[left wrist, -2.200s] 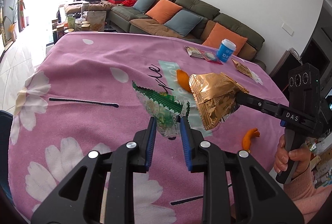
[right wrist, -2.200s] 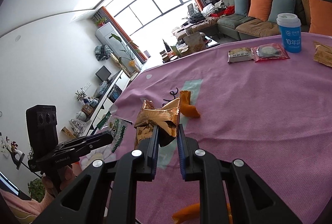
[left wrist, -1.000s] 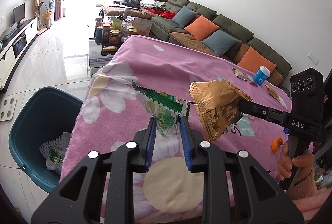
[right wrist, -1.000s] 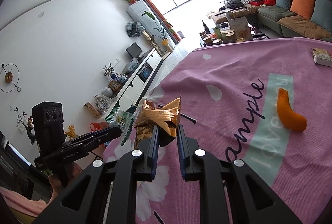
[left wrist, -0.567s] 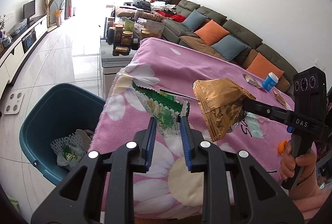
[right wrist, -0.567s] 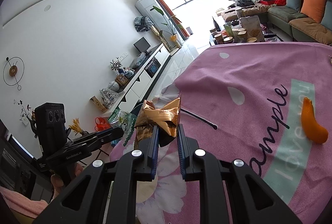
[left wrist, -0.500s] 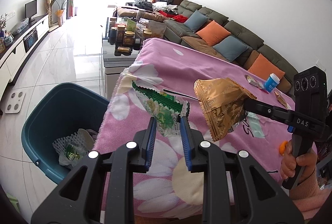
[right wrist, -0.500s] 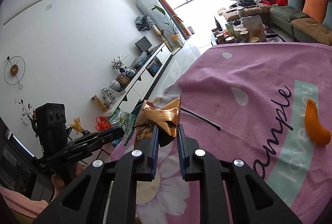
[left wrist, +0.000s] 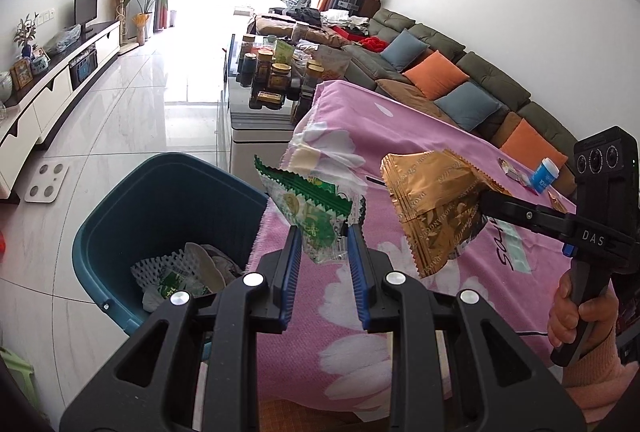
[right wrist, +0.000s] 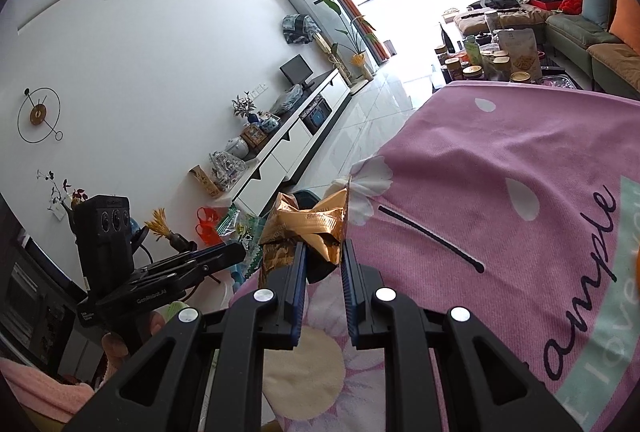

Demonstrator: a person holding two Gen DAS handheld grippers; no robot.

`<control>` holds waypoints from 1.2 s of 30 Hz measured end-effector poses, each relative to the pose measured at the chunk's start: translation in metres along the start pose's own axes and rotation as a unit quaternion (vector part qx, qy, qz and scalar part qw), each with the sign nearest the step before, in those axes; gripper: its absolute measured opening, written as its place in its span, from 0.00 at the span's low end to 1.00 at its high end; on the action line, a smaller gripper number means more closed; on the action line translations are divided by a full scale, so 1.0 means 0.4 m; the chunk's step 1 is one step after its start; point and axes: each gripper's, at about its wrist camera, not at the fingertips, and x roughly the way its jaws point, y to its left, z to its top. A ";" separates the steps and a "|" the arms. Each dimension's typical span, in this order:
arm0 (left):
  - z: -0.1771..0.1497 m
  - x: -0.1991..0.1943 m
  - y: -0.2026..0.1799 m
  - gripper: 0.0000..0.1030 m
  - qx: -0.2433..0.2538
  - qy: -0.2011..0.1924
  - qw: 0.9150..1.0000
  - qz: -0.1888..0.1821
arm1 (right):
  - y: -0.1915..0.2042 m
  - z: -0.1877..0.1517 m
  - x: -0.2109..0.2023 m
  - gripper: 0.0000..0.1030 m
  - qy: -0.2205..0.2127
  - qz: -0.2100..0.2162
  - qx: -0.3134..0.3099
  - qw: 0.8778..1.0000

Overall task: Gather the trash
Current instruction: 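Carry both held wrappers toward the teal bin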

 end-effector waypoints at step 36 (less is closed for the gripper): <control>-0.020 -0.038 0.123 0.23 -0.043 -0.012 0.998 0.047 | 0.112 0.033 0.151 0.15 0.045 0.025 -0.035 0.998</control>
